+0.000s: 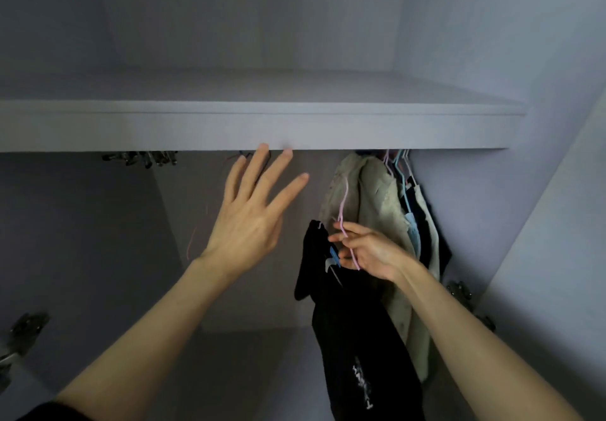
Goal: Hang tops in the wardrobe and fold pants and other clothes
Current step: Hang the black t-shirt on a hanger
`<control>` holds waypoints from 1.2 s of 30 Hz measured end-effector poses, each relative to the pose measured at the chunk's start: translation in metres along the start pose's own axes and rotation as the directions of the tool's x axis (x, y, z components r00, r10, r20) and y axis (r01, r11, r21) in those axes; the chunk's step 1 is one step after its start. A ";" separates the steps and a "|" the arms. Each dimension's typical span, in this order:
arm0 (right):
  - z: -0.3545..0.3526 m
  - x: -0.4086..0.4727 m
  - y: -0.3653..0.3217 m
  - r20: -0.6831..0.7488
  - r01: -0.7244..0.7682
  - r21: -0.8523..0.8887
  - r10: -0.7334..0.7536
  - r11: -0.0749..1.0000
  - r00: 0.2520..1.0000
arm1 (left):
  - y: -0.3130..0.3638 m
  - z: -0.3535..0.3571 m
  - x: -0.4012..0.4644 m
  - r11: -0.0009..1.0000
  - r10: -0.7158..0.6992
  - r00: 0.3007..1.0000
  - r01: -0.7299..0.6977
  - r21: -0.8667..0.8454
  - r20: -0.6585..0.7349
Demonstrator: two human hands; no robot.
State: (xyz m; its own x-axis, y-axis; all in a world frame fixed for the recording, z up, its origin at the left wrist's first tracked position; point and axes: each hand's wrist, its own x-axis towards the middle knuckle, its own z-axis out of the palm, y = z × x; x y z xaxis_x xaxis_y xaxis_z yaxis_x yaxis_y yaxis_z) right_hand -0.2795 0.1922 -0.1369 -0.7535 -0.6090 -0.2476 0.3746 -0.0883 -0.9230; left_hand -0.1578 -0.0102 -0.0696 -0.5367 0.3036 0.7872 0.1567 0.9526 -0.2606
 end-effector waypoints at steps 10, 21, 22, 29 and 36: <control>-0.025 0.051 -0.040 -0.125 0.152 0.073 -0.143 0.986 0.982 | -0.011 0.024 0.030 0.967 -0.112 0.994 0.108 0.230 0.004; -0.043 0.105 -0.082 -0.225 0.294 0.039 -0.278 0.955 0.934 | -0.013 0.037 0.033 0.939 -0.108 0.993 0.116 0.323 -0.042; -0.045 0.108 -0.081 -0.224 0.297 0.041 -0.281 0.954 0.933 | -0.012 0.037 0.033 0.938 -0.113 0.993 0.121 0.324 -0.042; -0.058 0.122 -0.091 -0.287 0.392 0.069 -0.358 0.917 0.888 | -0.015 0.040 0.033 0.935 -0.131 0.991 0.137 0.328 -0.042; -0.069 0.135 -0.095 -0.539 0.306 0.002 -0.257 0.952 0.802 | -0.018 0.044 0.033 0.931 -0.143 0.989 0.148 0.334 -0.038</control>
State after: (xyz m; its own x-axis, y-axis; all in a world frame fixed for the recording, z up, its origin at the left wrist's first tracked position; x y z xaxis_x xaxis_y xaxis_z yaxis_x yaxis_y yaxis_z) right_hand -0.4539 0.1729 -0.1032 -0.9919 -0.0410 -0.1205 0.1272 -0.2724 -0.9537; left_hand -0.2143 -0.0185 -0.0635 -0.5213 0.1647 0.8373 -0.2102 0.9262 -0.3131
